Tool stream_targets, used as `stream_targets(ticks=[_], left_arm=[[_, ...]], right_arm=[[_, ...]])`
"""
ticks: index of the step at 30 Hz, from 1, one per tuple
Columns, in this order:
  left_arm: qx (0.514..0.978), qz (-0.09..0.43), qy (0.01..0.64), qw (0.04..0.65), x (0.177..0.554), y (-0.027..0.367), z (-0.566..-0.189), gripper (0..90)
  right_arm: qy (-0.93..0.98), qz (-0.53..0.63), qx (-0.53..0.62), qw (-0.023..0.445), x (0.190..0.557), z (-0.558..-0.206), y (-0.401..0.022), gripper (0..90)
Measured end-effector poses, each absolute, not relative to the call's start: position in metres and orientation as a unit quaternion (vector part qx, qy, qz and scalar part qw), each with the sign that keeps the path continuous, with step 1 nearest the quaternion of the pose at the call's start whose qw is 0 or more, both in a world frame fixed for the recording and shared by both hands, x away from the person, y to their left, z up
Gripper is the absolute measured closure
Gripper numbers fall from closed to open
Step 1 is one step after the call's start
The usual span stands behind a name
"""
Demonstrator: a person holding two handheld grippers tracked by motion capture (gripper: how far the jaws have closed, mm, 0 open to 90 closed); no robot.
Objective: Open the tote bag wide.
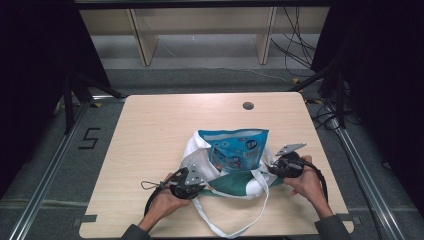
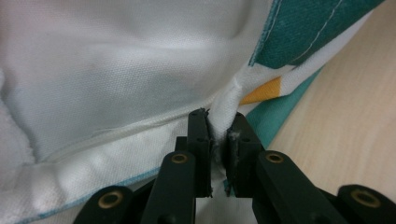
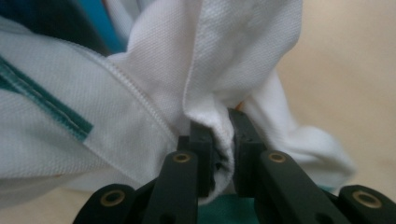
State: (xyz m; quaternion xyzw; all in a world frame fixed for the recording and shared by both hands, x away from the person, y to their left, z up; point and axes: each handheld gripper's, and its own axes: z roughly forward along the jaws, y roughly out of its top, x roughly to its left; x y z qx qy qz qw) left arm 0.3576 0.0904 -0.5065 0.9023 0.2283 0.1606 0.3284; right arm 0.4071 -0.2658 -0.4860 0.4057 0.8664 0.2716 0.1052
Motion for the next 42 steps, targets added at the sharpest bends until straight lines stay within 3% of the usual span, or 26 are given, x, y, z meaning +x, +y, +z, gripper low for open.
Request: stream_targets(ticks=[7, 11, 16, 18, 24, 28, 29, 31, 33, 36, 39, 42], left_arm=[[0.887, 0.116, 0.253, 0.368, 0.361, 0.101, -0.504, 76.9], [0.871, 0.107, 0.26, 0.403, 0.355, 0.112, -0.476, 57.0], [0.834, 0.161, 0.271, 0.453, 0.354, 0.132, -0.423, 44.2], [0.826, 0.187, 0.282, 0.451, 0.363, 0.138, -0.412, 42.9], [0.823, 0.225, 0.308, 0.421, 0.409, 0.136, -0.428, 40.0], [0.823, 0.221, 0.311, 0.42, 0.429, 0.125, -0.442, 45.3], [0.825, 0.22, 0.307, 0.421, 0.433, 0.123, -0.441, 51.6], [0.816, 0.227, 0.307, 0.434, 0.442, 0.121, -0.441, 64.0], [0.795, 0.23, 0.321, 0.46, 0.453, 0.119, -0.443, 72.6], [0.805, 0.211, 0.328, 0.447, 0.47, 0.111, -0.463, 77.9], [0.834, 0.183, 0.346, 0.388, 0.485, 0.107, -0.498, 83.1], [0.815, 0.139, 0.38, 0.415, 0.49, 0.113, -0.518, 84.2]], right_arm=[[0.852, 0.297, 0.416, 0.109, 0.407, -0.49, -0.267, 82.1], [0.849, 0.304, 0.415, 0.12, 0.408, -0.488, -0.268, 80.5], [0.841, 0.327, 0.415, 0.113, 0.408, -0.475, -0.272, 61.4], [0.831, 0.353, 0.409, 0.136, 0.408, -0.465, -0.273, 54.2], [0.8, 0.417, 0.389, 0.187, 0.411, -0.425, -0.278, 55.2], [0.816, 0.421, 0.359, 0.166, 0.427, -0.428, -0.268, 56.3], [0.824, 0.414, 0.351, 0.161, 0.431, -0.43, -0.265, 60.8], [0.833, 0.395, 0.337, 0.189, 0.437, -0.435, -0.259, 78.3], [0.826, 0.388, 0.354, 0.204, 0.445, -0.438, -0.261, 86.2], [0.827, 0.363, 0.37, 0.219, 0.458, -0.45, -0.269, 88.6], [0.84, 0.312, 0.386, 0.219, 0.461, -0.473, -0.268, 88.6], [0.851, 0.284, 0.396, 0.197, 0.466, -0.496, -0.268, 88.7]])
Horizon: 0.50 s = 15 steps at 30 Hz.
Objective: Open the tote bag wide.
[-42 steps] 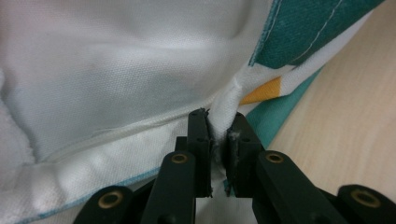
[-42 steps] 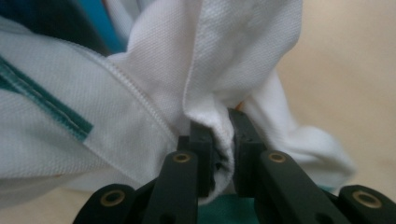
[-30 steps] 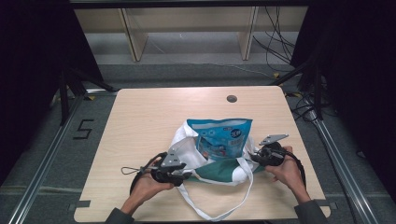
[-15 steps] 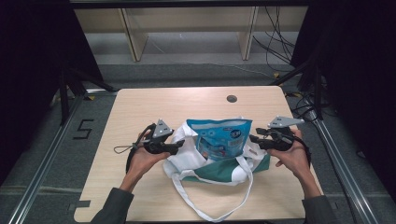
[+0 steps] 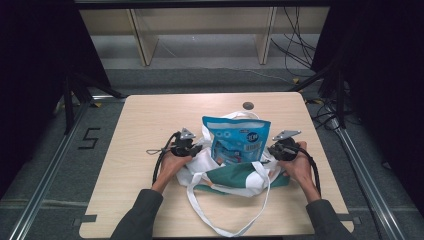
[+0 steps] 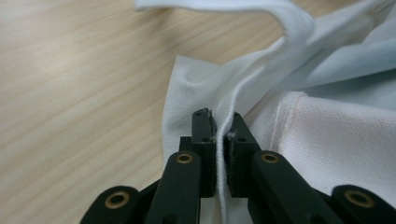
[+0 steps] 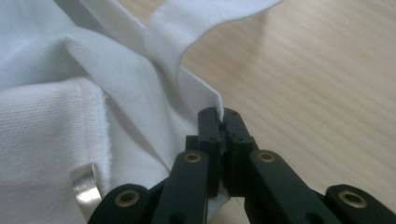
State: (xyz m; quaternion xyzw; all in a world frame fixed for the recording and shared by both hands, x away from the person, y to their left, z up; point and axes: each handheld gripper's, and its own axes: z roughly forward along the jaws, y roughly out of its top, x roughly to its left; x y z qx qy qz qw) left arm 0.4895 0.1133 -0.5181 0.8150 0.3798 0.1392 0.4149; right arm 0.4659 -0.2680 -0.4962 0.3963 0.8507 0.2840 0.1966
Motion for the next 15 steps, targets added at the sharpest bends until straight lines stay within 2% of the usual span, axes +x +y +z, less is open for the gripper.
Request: stream_targets(ticks=[4, 7, 10, 13, 15], left_arm=[[0.83, 0.161, 0.367, 0.387, 0.486, 0.11, -0.512, 82.3], [0.814, 0.146, 0.389, 0.407, 0.484, 0.114, -0.504, 72.9], [0.8, 0.161, 0.39, 0.427, 0.477, 0.12, -0.485, 63.8], [0.791, 0.174, 0.383, 0.444, 0.462, 0.127, -0.463, 60.9], [0.788, 0.179, 0.374, 0.455, 0.45, 0.128, -0.453, 60.5]], right_arm=[[0.846, 0.291, 0.403, 0.193, 0.465, -0.495, -0.267, 87.8], [0.827, 0.311, 0.425, 0.198, 0.459, -0.479, -0.274, 75.9], [0.811, 0.368, 0.408, 0.202, 0.443, -0.45, -0.285, 63.9], [0.795, 0.408, 0.407, 0.19, 0.416, -0.422, -0.291, 56.8], [0.794, 0.429, 0.398, 0.166, 0.395, -0.409, -0.287, 54.8]])
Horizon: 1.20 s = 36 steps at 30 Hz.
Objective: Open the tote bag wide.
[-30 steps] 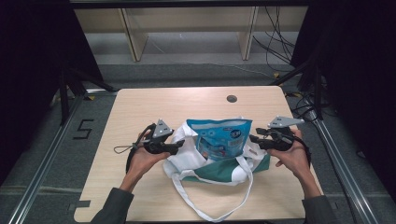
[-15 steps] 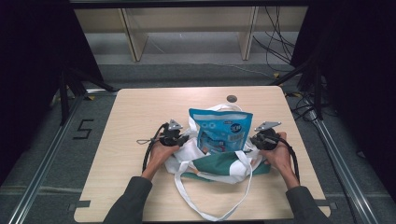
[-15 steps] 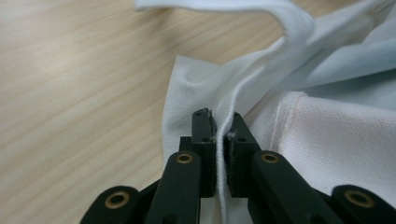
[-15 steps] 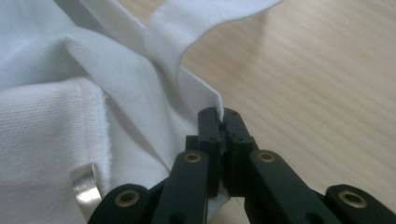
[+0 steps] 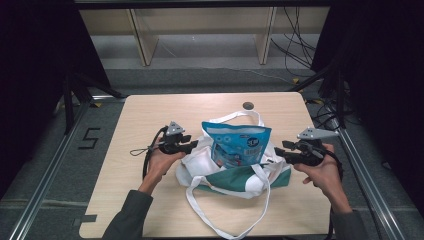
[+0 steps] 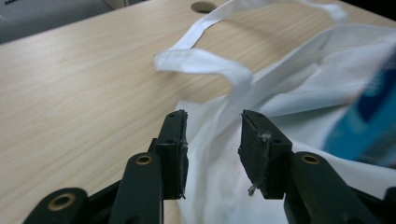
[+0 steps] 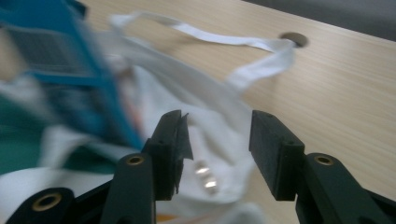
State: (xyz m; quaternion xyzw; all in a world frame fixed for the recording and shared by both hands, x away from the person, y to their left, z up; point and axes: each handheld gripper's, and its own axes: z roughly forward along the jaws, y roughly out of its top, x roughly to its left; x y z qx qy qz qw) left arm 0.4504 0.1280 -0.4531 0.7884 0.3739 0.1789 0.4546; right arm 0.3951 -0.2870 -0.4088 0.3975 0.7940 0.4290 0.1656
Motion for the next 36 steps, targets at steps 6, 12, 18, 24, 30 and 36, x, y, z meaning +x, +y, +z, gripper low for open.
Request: stream_targets(ticks=[6, 12, 18, 24, 30, 36], left_arm=[[0.807, 0.147, 0.345, 0.456, 0.432, 0.122, -0.46, 67.2], [0.833, 0.128, 0.326, 0.427, 0.432, 0.113, -0.476, 80.8], [0.848, 0.12, 0.325, 0.4, 0.433, 0.107, -0.491, 87.9], [0.858, 0.137, 0.332, 0.368, 0.431, 0.105, -0.499, 89.1], [0.846, 0.12, 0.358, 0.376, 0.435, 0.109, -0.511, 89.4], [0.847, 0.138, 0.355, 0.372, 0.43, 0.109, -0.504, 87.2]], right_arm=[[0.83, 0.439, 0.326, 0.114, 0.352, -0.398, -0.251, 51.6], [0.853, 0.418, 0.284, 0.131, 0.36, -0.411, -0.219, 51.5], [0.879, 0.371, 0.263, 0.146, 0.366, -0.425, -0.221, 76.2], [0.903, 0.317, 0.241, 0.16, 0.335, -0.435, -0.225, 83.1], [0.914, 0.264, 0.265, 0.158, 0.329, -0.483, -0.22, 84.3], [0.913, 0.261, 0.268, 0.161, 0.333, -0.482, -0.223, 84.2]])
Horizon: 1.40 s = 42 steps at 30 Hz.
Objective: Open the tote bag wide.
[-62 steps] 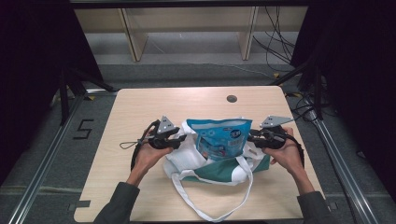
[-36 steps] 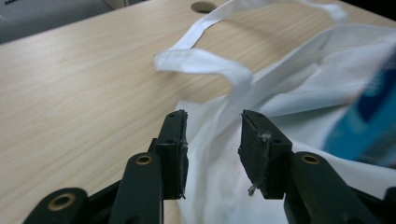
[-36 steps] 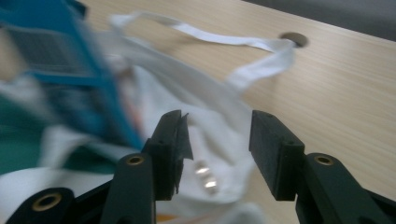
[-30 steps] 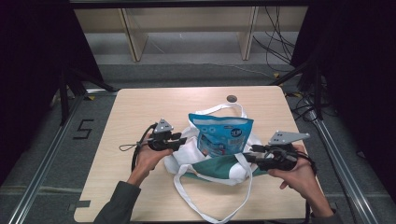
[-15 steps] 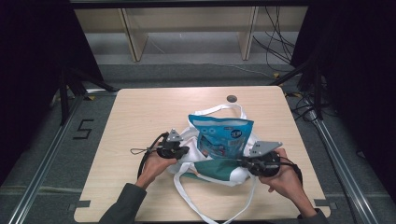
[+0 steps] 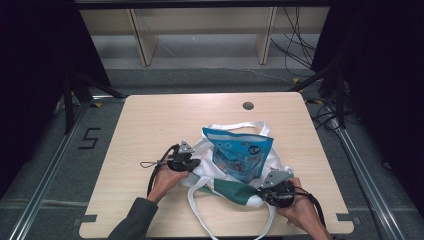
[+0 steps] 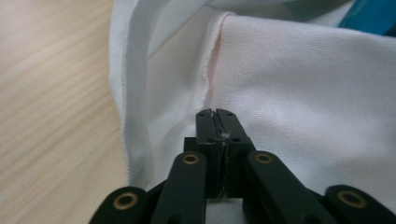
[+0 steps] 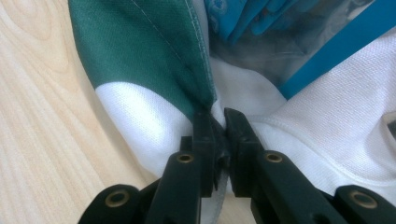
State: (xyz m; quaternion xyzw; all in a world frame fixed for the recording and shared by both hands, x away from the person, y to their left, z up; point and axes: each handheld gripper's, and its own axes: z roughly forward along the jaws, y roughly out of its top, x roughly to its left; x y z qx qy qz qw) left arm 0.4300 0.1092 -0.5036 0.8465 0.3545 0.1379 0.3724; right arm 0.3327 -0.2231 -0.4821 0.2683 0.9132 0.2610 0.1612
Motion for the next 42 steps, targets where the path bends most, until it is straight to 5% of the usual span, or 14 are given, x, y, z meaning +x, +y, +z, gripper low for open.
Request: stream_targets(ticks=[7, 10, 13, 18, 24, 26, 28, 30, 34, 42], left_arm=[[0.832, 0.131, 0.31, 0.441, 0.395, 0.093, -0.464, 86.0], [0.839, 0.114, 0.29, 0.446, 0.38, 0.082, -0.464, 85.6], [0.842, 0.096, 0.281, 0.451, 0.368, 0.074, -0.466, 85.0], [0.854, 0.095, 0.259, 0.441, 0.357, 0.064, -0.469, 84.7], [0.878, 0.107, 0.238, 0.402, 0.351, 0.059, -0.487, 88.5], [0.879, 0.108, 0.235, 0.4, 0.349, 0.06, -0.493, 88.1], [0.88, 0.111, 0.236, 0.398, 0.347, 0.057, -0.498, 88.0], [0.879, 0.114, 0.237, 0.398, 0.346, 0.057, -0.499, 88.0], [0.88, 0.126, 0.235, 0.393, 0.345, 0.06, -0.492, 88.6], [0.86, 0.137, 0.283, 0.401, 0.364, 0.087, -0.487, 87.4]], right_arm=[[0.903, 0.294, 0.288, 0.126, 0.336, -0.482, -0.226, 81.7], [0.892, 0.342, 0.282, 0.087, 0.337, -0.469, -0.237, 67.3], [0.867, 0.395, 0.286, 0.105, 0.334, -0.44, -0.25, 58.6], [0.825, 0.421, 0.331, 0.179, 0.343, -0.425, -0.267, 62.6], [0.817, 0.341, 0.405, 0.228, 0.379, -0.449, -0.282, 61.7], [0.822, 0.317, 0.422, 0.212, 0.386, -0.46, -0.284, 64.6], [0.83, 0.332, 0.417, 0.161, 0.394, -0.474, -0.286, 78.0], [0.848, 0.299, 0.403, 0.169, 0.398, -0.484, -0.279, 81.7], [0.863, 0.26, 0.385, 0.2, 0.4, -0.488, -0.268, 82.6], [0.857, 0.274, 0.402, 0.17, 0.405, -0.489, -0.272, 82.0]])
